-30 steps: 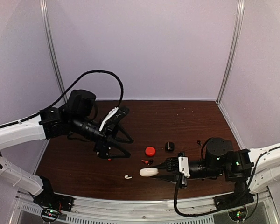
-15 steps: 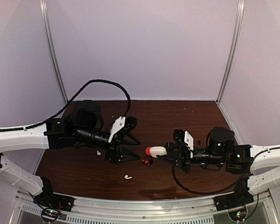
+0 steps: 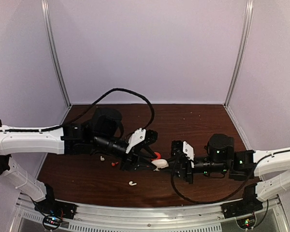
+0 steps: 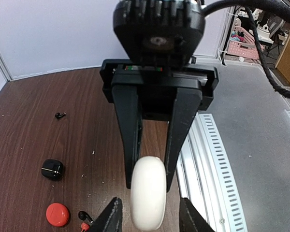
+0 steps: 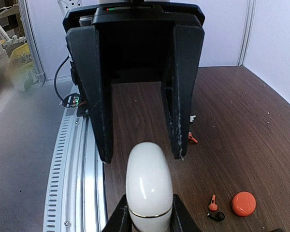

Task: Insert the wireless bluetooth earbuds into the charging case
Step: Pass from the right arm to the left, then pass from the left arm to the right

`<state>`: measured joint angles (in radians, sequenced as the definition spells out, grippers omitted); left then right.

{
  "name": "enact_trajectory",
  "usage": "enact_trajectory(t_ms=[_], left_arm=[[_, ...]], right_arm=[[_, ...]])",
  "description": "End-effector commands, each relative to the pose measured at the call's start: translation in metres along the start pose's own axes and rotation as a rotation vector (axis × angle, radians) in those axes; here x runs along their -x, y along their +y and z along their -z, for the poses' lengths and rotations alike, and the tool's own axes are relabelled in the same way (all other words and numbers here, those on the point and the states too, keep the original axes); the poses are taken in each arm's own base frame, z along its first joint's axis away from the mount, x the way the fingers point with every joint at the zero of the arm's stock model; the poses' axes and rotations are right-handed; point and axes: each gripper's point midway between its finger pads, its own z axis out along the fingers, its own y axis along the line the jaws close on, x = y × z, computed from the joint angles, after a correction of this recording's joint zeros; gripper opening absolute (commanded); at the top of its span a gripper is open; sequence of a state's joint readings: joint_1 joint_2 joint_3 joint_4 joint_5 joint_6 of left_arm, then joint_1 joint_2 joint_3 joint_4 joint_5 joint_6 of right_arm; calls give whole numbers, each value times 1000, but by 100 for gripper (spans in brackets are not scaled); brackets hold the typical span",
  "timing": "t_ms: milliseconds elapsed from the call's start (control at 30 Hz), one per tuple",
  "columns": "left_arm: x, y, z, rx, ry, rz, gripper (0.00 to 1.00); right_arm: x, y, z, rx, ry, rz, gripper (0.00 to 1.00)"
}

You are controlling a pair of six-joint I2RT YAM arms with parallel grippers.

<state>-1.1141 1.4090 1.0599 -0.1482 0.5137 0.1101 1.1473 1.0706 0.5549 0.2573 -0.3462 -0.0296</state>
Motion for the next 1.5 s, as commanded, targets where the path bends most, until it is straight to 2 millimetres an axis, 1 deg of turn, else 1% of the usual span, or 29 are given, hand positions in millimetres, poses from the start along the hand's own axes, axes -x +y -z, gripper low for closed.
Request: enact_trajectory(t_ms=[0,133,233,433,600,667,700,767,800,867,933,1167,1267,1367,1467], left_arm=[[18,0,-4,-5,-47,-52,40],[15,0,-8,-15,-38,-47,39],[12,0,-10,-22,-31,-46,36],[13,-1,-11,-25,-32,-52,23],[13,0,-10,-14,-36,-53,10],[16,1,-8,-5,-53,-53,7],[19,0,-6,-2,-66,-55,6],[24,0,-3,4,-92,-54,4],[26,0,-3,6,-102,-51,4],[27,0,-1,10,-111,-45,3],[33,1,1,18,-140,-51,2],[38,-1,4,16,-163,-45,0],[37,-1,2,10,-161,-38,0],[35,-2,0,-6,-157,-29,0],[34,-3,-1,-9,-153,-27,0]], right_arm=[[21,-2,0,-1,-47,12,14],[21,-5,1,-18,-47,15,14],[22,-6,2,-19,-51,13,15],[22,-5,3,-13,-52,9,16],[27,-5,7,-7,-86,0,18],[28,-5,9,-6,-95,-5,23],[28,-5,9,-8,-98,-7,28],[29,-7,11,-16,-107,-10,38],[29,-8,12,-15,-111,-9,41],[30,-9,13,-15,-120,-36,44],[30,-10,14,-7,-127,-46,46],[25,-3,9,42,-107,-37,45],[27,-2,9,51,-112,-32,45],[30,-1,9,57,-121,-25,42],[32,0,10,61,-130,-22,41]])
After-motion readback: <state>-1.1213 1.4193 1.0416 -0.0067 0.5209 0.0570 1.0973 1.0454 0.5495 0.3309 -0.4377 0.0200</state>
